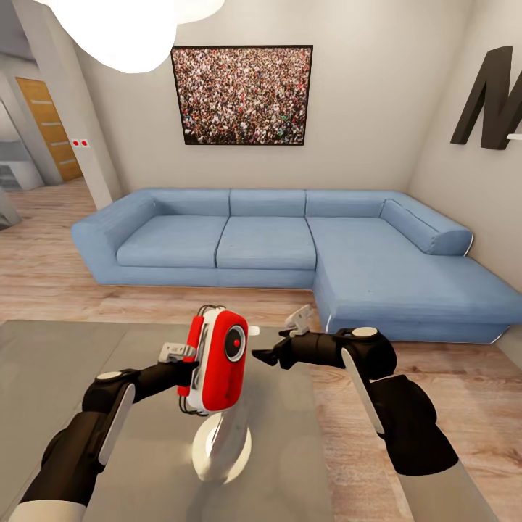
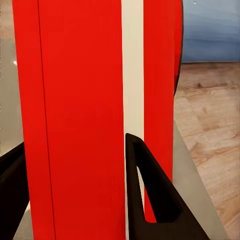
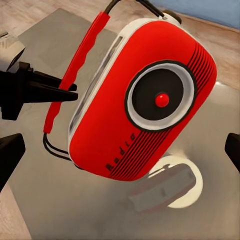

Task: Turn on the radio receiver that's on the table in the living room.

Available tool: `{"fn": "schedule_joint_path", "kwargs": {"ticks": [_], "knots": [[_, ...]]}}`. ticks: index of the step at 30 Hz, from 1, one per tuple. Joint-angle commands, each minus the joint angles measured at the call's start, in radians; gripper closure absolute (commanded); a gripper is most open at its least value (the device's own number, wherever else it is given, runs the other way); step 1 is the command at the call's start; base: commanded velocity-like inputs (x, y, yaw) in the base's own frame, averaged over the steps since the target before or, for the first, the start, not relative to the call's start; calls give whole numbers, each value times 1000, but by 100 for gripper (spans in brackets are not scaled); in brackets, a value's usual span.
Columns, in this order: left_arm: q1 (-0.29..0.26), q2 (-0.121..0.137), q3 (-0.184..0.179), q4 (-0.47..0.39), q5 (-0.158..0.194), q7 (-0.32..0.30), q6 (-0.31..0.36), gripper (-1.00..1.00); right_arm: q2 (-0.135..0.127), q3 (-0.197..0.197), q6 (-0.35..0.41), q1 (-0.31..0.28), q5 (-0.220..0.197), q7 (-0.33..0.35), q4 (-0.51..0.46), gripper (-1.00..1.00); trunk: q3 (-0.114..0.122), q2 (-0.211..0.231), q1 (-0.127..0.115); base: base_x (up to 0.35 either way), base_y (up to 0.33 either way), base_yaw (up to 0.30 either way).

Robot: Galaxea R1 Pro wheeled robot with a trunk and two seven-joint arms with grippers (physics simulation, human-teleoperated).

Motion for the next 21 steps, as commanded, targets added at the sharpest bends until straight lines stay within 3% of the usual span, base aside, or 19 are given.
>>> {"fn": "schedule_joint_path", "kwargs": {"ticks": [1,21], "knots": [[0,0,0,2,10,-1,2,100,0,0,0,0,0,0,0,-100,0,0,0,0,0,0],[0,3,1,2,9,-1,-5,100,0,31,0,0,2,0,0,-100,0,0,0,0,0,0]]}}
